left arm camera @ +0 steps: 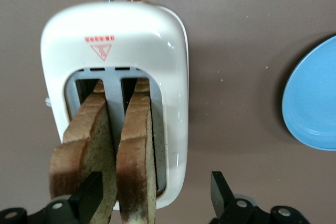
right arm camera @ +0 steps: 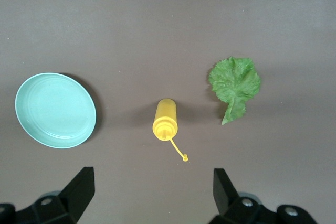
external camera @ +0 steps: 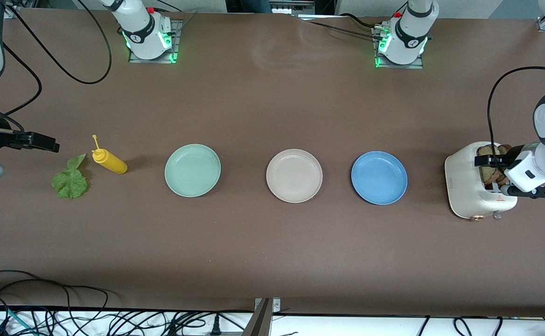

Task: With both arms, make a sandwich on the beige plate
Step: 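Reach the left gripper down to the toaster and grasp a bread slice, then lift the bread slice out and lower it onto the beige plate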

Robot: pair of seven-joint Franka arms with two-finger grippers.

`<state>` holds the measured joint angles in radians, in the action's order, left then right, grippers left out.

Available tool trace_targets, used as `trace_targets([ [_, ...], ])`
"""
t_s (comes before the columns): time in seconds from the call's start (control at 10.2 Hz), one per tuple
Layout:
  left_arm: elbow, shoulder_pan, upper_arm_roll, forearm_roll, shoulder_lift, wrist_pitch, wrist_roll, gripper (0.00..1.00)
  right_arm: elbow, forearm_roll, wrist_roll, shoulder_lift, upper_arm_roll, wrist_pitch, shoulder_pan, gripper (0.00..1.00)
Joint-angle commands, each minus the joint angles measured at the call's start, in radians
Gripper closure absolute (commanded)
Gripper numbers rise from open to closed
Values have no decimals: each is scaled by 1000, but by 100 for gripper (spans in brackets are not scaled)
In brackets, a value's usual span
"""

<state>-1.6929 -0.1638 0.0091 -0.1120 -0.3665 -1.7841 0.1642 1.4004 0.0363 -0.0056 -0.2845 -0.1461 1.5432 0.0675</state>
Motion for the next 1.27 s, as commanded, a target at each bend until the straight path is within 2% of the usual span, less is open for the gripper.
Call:
trace_targets([
  [0.0,-39,-11,-9,-5,24,8,17,86,9,10,-5,10,7,3,-6,0],
  [0.1,-33,-11,-9,-5,27,23,17,100,9,10,-5,10,7,3,-6,0],
  [0.49,-2,-11,-9,-18,67,63,15,100,11,10,-5,10,7,3,-8,0],
  [0.69,105,3,-12,-20,67,173,34,100,9,10,-5,10,7,5,-8,0],
  [0.98,246,46,-76,-84,69,308,29,100,9,11,-5,10,7,5,-8,0],
  [1.17,286,73,-138,-57,70,342,38,100,9,10,-5,10,7,3,-8,0],
])
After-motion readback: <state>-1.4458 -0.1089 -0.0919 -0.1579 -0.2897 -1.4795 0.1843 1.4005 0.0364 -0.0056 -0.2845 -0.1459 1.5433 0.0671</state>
